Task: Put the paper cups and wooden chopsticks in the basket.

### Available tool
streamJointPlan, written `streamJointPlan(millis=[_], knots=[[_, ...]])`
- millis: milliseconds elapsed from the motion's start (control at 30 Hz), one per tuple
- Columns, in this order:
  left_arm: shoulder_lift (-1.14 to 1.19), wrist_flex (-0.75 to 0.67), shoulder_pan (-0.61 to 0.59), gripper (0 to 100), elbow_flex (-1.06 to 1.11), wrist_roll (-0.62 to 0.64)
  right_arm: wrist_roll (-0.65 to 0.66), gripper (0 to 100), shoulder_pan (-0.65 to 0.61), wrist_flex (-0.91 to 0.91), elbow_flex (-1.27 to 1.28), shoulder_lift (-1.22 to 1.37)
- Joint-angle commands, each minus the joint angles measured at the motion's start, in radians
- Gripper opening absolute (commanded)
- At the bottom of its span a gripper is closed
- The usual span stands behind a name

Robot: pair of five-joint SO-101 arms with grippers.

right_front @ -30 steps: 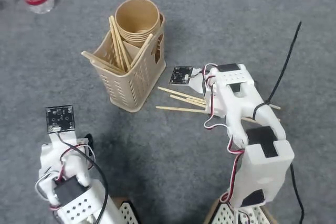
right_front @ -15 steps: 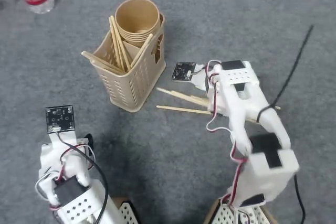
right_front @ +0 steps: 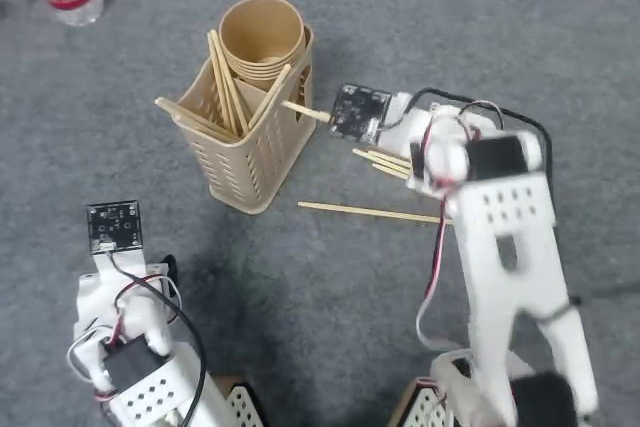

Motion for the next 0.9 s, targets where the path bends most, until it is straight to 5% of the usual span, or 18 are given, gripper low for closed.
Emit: streamJointPlan(millis=[0,567,867], knots=[[-0.018,0.003,0.009,26,-0.007,-0.009,-0.098,0.7,-0.088,-0.027,-0.026,-0.120],[-0.018,0.003,0.009,26,-0.007,-0.009,-0.810,0.7,-0.213,-0.547,-0.026,-0.208],[-0.018,0.000,0.011,26,-0.007,-0.006,-0.850,0.7,-0.417,-1.086,-0.028,0.027]])
